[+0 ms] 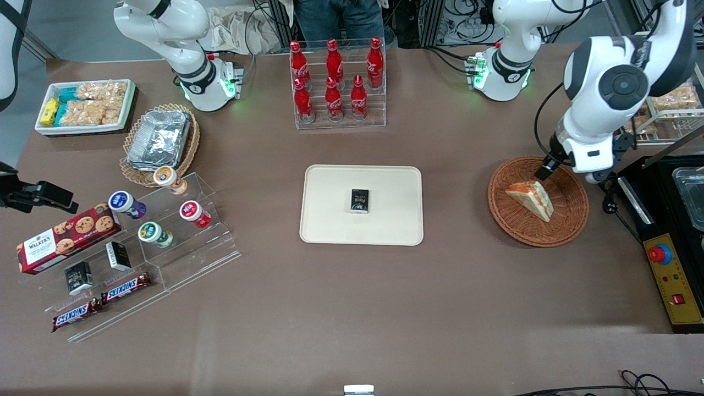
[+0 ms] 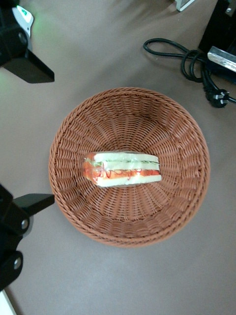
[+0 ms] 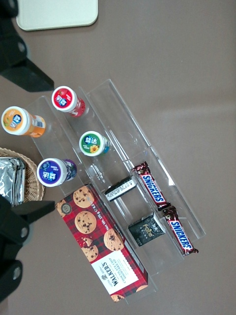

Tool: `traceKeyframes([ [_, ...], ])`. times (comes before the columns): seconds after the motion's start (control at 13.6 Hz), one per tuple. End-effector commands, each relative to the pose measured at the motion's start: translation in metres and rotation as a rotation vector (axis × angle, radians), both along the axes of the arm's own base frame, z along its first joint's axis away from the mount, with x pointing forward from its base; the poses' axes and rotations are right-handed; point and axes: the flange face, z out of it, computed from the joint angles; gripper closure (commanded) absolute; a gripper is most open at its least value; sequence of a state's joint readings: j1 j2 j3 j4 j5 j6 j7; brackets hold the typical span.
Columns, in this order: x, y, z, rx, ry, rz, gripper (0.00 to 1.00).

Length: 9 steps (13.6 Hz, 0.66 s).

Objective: Place sandwich from basket to tray

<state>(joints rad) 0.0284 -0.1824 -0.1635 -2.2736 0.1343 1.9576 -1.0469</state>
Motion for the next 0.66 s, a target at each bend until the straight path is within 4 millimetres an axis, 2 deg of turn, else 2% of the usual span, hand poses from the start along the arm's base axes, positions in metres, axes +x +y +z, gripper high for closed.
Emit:
traceKeyframes([
  [0.0, 0.020, 0.000, -0.038, -0.007, 0.026, -0.016, 0.00],
  [0.15, 0.029, 0.000, -0.083, -0.026, 0.038, -0.021, 0.00],
  [0.3, 0.028, 0.003, -0.117, -0.013, 0.034, -0.040, 0.00],
  [0.44, 0.021, 0.009, -0.142, -0.003, 0.042, -0.039, 0.00],
  [0.59, 0.008, 0.026, -0.162, 0.019, 0.039, -0.040, 0.00],
])
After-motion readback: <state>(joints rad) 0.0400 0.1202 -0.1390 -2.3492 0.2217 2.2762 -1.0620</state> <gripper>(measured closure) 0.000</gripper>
